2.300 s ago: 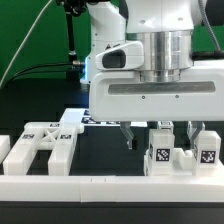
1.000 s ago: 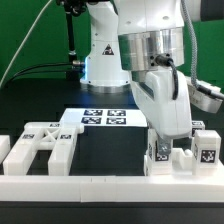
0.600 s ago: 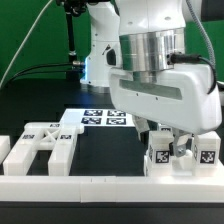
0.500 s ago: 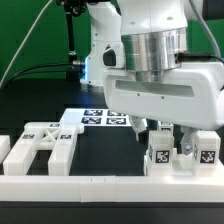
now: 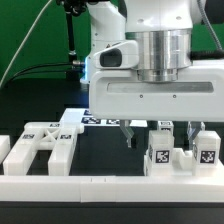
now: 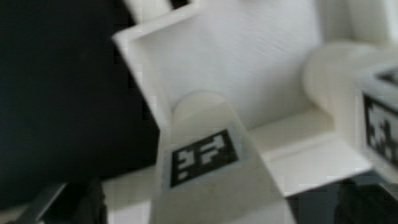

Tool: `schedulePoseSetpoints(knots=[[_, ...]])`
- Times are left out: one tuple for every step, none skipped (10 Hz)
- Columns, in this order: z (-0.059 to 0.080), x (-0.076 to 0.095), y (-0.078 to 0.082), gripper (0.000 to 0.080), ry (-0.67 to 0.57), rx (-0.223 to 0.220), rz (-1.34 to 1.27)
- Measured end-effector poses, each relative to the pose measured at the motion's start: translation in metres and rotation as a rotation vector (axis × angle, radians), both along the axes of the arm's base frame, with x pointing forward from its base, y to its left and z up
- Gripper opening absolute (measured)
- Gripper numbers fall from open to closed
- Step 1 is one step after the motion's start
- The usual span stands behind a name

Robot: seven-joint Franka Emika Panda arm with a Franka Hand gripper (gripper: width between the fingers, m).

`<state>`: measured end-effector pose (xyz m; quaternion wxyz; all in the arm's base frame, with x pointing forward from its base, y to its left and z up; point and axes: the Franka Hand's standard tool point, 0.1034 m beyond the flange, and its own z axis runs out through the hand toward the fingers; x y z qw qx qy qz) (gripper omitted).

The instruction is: Assemble chair

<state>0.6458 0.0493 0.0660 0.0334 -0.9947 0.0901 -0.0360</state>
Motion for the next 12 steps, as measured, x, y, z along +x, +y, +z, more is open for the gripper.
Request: schedulePoseSetpoints(knots=[[-0.0001,0.0,-0.0001,0.0649,0.001,0.002,-0.015],[0.0,-0.0001,0.0002,0.0621,0.002,0.004,-0.039],[0.0,0.0,0.0001,0.0486,0.003,0.005,-0.053],[-0.0001,-0.0001,0.0003,0.0486,0.006,0.009,-0.093],[-0.0001,-0.0001,0.0007,0.0333,0.011,0.017,-0.18],[0.0,-0.0001,0.0007,0.0284,0.013,0.02,-0.217],[0.0,-0.0001,0.001,0.0284,0.018,0.027,-0.303],[0.0002,-0.0001,0.0012,0.0284,0.027,0.037,-0.436],[0.0002,-0.0009,0.0014,0.0284,0.041,0.045,-0.595],[0.0001,-0.0024,0.0015,0.0284,0.064,0.061,-0.755],[0.0015,-0.0016,0.0014,0.0284,0.089,0.095,-0.954],[0.0038,0.0006,0.0022,0.0284,0.108,0.124,-1.114]])
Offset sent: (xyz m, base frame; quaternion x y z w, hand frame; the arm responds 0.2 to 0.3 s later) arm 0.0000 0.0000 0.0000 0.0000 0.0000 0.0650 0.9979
